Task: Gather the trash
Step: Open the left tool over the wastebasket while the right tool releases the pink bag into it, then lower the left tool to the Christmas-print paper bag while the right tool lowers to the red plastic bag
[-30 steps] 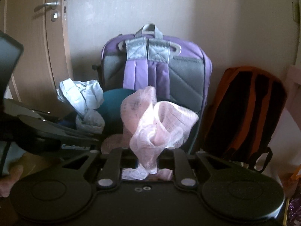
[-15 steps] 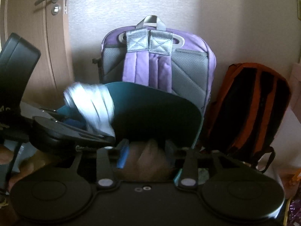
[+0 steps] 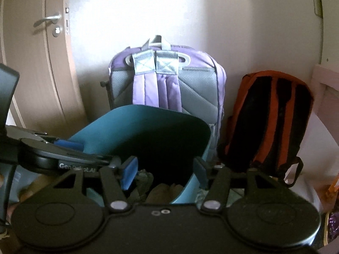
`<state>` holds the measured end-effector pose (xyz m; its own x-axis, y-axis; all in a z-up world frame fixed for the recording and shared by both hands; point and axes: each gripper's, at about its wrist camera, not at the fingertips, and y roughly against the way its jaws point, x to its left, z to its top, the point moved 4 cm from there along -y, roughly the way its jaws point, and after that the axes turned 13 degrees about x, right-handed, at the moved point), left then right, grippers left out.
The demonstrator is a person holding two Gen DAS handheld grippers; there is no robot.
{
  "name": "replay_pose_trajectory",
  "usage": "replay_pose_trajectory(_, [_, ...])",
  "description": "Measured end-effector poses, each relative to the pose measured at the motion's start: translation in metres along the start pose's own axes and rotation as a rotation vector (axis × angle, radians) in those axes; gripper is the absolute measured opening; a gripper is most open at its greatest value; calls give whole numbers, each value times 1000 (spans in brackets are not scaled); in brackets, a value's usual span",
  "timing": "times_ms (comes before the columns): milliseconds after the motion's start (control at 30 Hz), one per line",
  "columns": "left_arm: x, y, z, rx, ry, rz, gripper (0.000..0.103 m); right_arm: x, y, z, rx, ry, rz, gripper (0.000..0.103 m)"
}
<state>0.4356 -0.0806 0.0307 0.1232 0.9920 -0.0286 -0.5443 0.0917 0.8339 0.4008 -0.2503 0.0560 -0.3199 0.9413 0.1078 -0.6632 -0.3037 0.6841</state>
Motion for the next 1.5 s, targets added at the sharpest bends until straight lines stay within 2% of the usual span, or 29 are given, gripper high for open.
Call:
replay_pose_trajectory(100, [0, 12, -9, 14, 0, -14, 79, 4, 17, -4, -12, 2, 5, 59])
replay_pose_trajectory(467, [7, 71, -58, -15, 2, -36, 80, 38, 74, -27, -36, 44, 23, 61])
replay_pose_trajectory(533, [9, 80, -68, -13, 4, -44, 82, 45, 82, -32, -36, 46, 31, 61])
replay_pose_trajectory(900, [29, 107, -134, 22, 24, -78, 84, 85, 111, -71, -16, 95, 84, 62])
replay_pose_trajectory(1067, [41, 103, -167, 57, 50, -107, 87, 95, 108, -95, 22, 97, 116, 62])
replay_pose_trajectory(1167, [48, 94, -188, 72, 54, -107, 98, 100, 98, -114, 61, 97, 135, 63])
replay_pose_trajectory(1233, [54, 82, -200, 90, 68, -108, 100, 102, 88, -128, 88, 93, 140, 63])
replay_pose_trajectory(1400, [74, 34, -232, 202, 118, -117, 100, 106, 44, -174, 202, 80, 149, 63])
replay_pose_trajectory(1500, [88, -4, -255, 281, 135, -92, 100, 108, 7, -206, 295, 69, 143, 63])
